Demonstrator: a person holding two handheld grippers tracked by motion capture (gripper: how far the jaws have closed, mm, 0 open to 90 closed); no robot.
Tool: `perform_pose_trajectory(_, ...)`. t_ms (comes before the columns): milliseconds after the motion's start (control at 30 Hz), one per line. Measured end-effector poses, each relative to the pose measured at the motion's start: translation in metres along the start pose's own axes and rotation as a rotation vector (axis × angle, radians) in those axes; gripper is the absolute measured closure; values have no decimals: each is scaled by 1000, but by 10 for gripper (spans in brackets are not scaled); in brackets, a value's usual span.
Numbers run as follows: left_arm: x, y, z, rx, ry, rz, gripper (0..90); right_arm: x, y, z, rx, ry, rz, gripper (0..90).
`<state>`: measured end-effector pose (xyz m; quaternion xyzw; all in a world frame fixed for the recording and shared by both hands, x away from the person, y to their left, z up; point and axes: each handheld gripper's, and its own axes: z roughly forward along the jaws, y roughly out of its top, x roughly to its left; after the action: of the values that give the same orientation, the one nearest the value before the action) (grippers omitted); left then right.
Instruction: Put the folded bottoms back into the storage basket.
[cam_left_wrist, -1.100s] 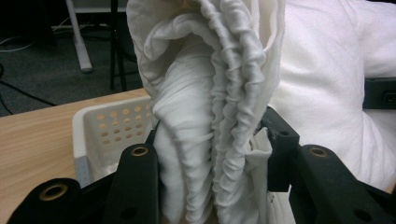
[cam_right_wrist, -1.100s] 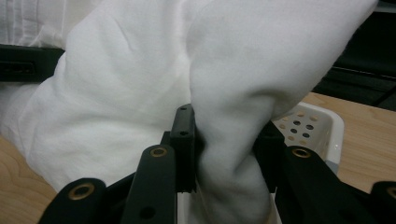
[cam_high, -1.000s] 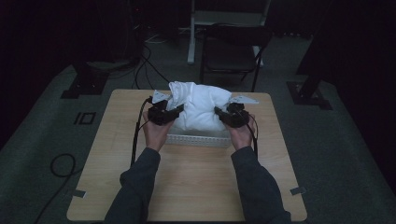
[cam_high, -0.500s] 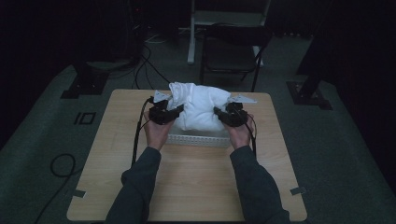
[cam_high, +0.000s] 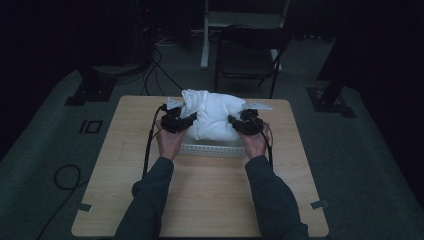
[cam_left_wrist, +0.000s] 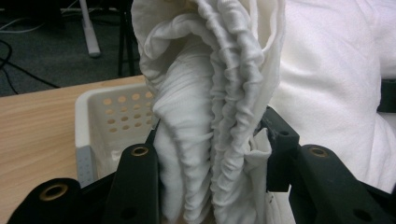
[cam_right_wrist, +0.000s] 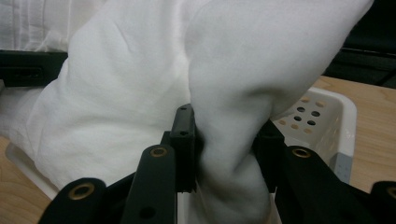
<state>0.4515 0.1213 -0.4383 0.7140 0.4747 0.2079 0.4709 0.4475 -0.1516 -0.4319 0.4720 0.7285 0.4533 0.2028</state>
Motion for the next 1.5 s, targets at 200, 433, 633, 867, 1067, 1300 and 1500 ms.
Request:
perform_pose_trajectory(200,-1,-2,6,11,6,1,581,-4,-5,4,9,2,23,687)
perform_pose_trajectory(433,-2,-4,9,20,8,-5,581,-6,-7,6,19,-3,31,687)
perform_pose_trajectory(633,0,-6,12,40,10,6,580,-7,-11,10,31,-3,33,687)
perform_pose_trajectory(867,0,-10,19,57,17,2,580,-9,-16,16,47,-8,46,687)
perform_pose_trajectory(1067,1,-13,24,76,24,-1,579,-9,-18,20,64,-19,42,687)
perform_pose_trajectory(1300,1,-17,29,109,34,-16,578,-11,-22,26,92,-25,50,685)
perform_pose_trajectory(1500,-4,-23,32,133,52,-20,577,-12,-29,29,112,-33,57,681)
